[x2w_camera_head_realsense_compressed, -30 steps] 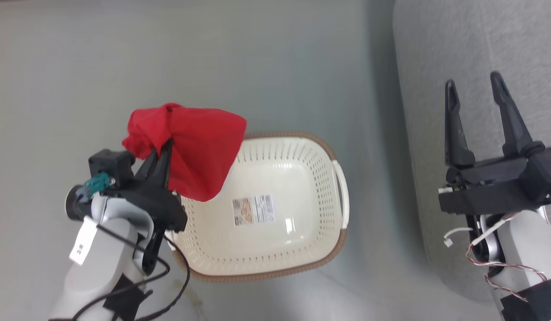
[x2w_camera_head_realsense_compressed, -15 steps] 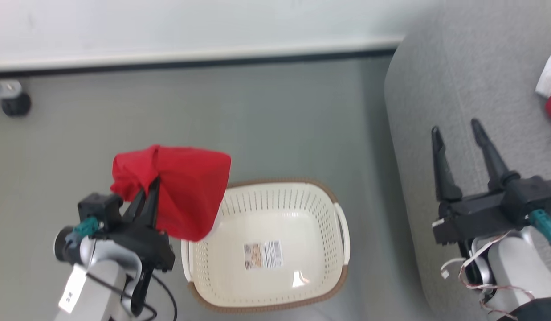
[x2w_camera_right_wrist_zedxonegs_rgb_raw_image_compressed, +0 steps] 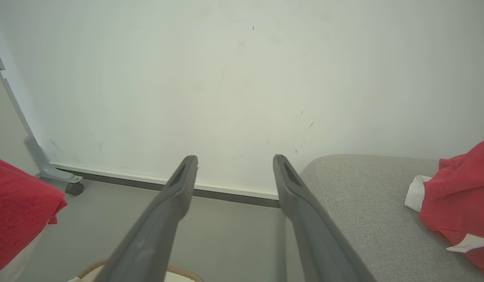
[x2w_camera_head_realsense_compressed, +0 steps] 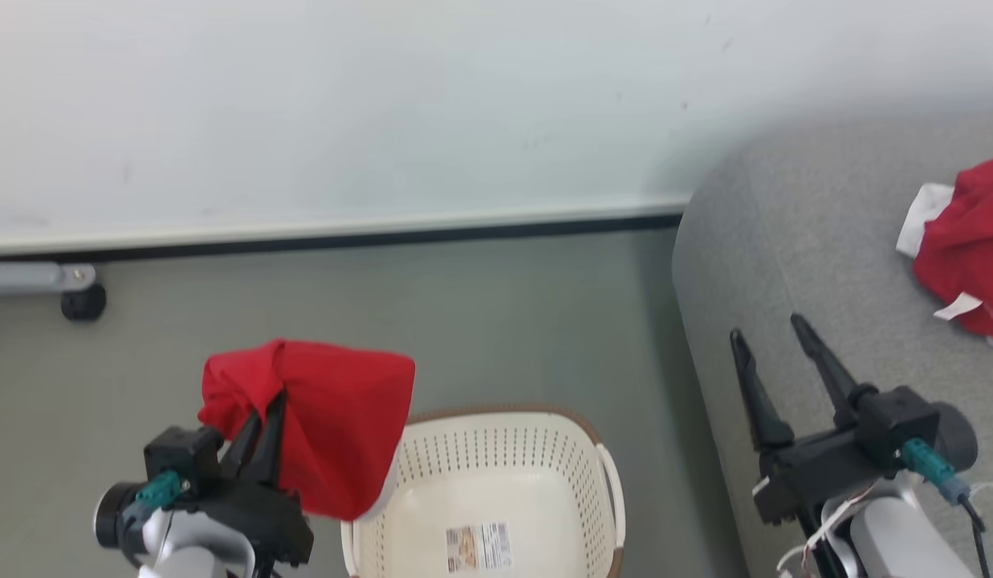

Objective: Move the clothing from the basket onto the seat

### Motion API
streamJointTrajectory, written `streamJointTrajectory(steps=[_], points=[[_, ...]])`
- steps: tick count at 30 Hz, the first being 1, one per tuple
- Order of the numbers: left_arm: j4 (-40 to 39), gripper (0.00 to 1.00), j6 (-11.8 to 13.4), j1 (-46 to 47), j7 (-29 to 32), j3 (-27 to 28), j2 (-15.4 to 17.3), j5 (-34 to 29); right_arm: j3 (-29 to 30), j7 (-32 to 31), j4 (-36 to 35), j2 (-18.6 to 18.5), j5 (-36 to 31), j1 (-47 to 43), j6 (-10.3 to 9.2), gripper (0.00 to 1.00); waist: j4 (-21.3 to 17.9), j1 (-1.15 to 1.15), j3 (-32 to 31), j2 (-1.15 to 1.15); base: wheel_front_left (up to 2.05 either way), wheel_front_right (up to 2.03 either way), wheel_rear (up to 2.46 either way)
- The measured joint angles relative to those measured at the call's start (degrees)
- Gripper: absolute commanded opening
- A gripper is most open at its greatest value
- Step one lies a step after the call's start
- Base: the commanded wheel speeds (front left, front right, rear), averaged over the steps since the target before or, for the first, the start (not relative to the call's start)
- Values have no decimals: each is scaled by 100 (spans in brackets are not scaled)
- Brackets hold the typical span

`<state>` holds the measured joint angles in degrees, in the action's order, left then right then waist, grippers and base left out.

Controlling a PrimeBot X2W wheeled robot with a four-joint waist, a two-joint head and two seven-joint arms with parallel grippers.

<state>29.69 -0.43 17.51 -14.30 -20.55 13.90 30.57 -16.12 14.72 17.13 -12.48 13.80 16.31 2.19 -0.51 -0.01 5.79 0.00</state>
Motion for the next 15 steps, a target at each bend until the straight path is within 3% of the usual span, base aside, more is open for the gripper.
streamJointTrajectory(steps=[15], points=[[-1295,0,369,-917,174,3,309,-141,-204,0,-19,43,37,-532,138,100,4,0,-902,0,0,0,0]])
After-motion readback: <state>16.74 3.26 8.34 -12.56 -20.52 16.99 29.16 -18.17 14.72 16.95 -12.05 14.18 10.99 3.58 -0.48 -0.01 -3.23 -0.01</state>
